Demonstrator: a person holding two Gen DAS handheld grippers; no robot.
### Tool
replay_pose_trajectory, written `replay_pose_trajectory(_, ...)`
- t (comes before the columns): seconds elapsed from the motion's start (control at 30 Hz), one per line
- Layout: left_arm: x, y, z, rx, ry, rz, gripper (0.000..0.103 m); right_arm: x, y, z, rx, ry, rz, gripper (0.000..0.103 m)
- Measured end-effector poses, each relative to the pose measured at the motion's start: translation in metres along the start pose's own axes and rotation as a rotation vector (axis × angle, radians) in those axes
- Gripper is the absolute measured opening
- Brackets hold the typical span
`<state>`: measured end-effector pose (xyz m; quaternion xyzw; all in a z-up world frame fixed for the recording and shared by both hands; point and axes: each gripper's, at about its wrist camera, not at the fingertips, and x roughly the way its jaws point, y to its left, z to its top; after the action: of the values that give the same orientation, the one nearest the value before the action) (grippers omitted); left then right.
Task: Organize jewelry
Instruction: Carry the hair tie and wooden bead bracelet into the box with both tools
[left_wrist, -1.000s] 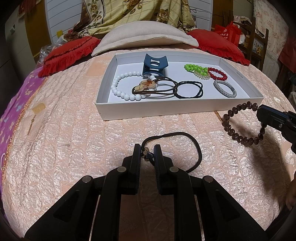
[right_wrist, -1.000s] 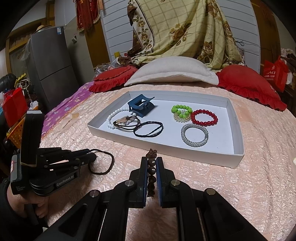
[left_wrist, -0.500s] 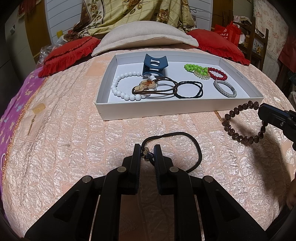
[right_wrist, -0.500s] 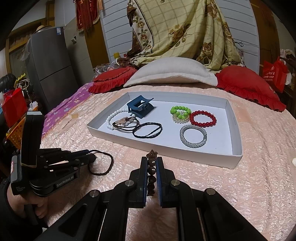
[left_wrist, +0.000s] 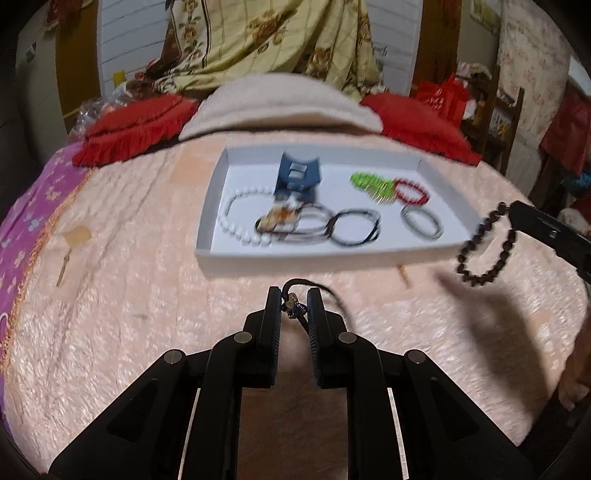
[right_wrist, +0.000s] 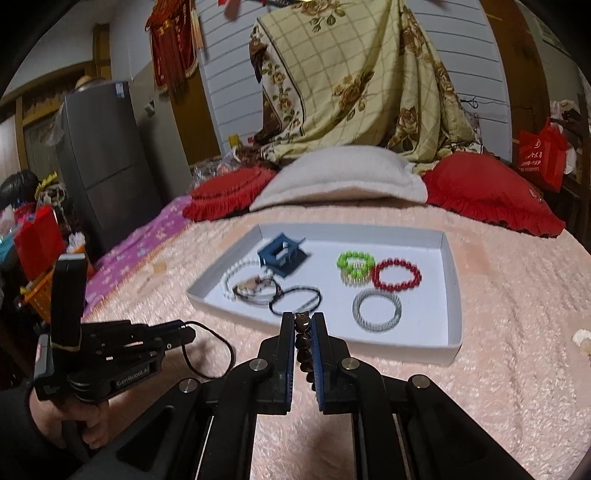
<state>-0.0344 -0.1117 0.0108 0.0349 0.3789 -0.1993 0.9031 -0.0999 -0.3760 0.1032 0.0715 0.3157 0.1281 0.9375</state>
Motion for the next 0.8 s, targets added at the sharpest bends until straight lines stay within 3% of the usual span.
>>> replay_pose_trajectory(0.27,-0.023,-0.001,0.043,-0.046,-0.065,-0.107,0.012,-0.008,-0.006,0.040,0.007,-0.064,0.022,0.008)
replay_pose_trajectory(0.53,0.003,-0.008,0.093,-0.021,-0.096,-0.109,0.012,0.018,-0.016,0.066,-0.012,-0.047,-0.009,0.008)
replay_pose_trajectory(0.8,0.052,0.006,0.083,-0.052,-0.025,-0.104,0.012,0.059,-0.031,0.074,0.018,0.008,-0.020,0.008)
